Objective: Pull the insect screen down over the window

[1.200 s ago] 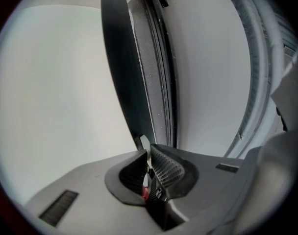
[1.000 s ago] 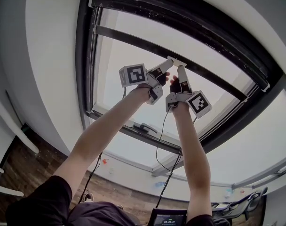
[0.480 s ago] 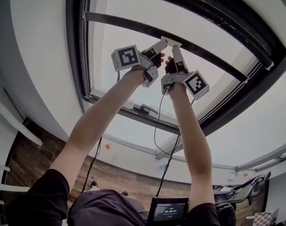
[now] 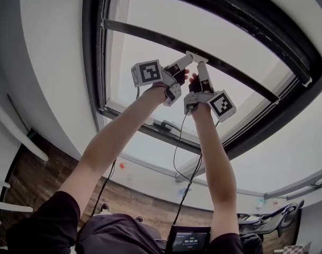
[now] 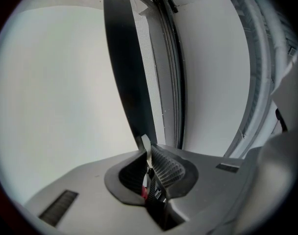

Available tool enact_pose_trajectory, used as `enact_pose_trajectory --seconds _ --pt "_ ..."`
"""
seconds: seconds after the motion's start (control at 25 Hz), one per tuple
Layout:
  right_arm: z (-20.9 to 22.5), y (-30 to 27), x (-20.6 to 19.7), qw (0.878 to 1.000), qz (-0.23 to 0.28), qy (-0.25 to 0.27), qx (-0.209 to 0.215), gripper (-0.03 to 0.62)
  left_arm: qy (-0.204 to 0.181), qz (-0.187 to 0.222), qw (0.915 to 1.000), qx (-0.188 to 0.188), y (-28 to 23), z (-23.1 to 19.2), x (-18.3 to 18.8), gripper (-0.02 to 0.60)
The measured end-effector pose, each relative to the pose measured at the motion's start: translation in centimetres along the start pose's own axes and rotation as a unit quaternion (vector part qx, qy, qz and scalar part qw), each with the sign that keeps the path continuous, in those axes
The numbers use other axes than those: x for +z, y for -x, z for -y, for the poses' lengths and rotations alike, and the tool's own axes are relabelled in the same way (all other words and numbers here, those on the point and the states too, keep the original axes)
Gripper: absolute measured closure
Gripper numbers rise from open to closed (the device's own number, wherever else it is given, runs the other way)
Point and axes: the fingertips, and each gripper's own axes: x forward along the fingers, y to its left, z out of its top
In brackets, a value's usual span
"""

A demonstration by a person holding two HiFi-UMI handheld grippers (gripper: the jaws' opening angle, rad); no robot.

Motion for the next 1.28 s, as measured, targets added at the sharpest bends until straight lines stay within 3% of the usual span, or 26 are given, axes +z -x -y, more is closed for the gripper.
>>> enact_pose_trajectory --seconds 0.88,0.96,1.08,1.28 --pt "0.6 0.8 -1.7 1.0 -0.002 -0.005 0.006 0.579 0.005 -0.009 0.9998 0.017 0.9 -1.6 -1.2 0.529" --pt "1.4 1.2 -3.3 1.0 -0.025 -0.006 -0.017 0.579 0.009 -0.009 0.9998 0.015 0.8 -1.6 -1.4 0.528" --pt "5.9 2.9 -7.2 0.995 -0.038 -0.036 -0.086 0.579 0.0 -0.009 0.9999 0.006 0.4 -0.9 -1.1 0.538" --pt "6.3 4.4 -9.3 0.99 -0.05 -0.069 -0.115 0.579 -0.008 -0.018 0.9998 0.001 0.0 -0.4 -0.9 0.535"
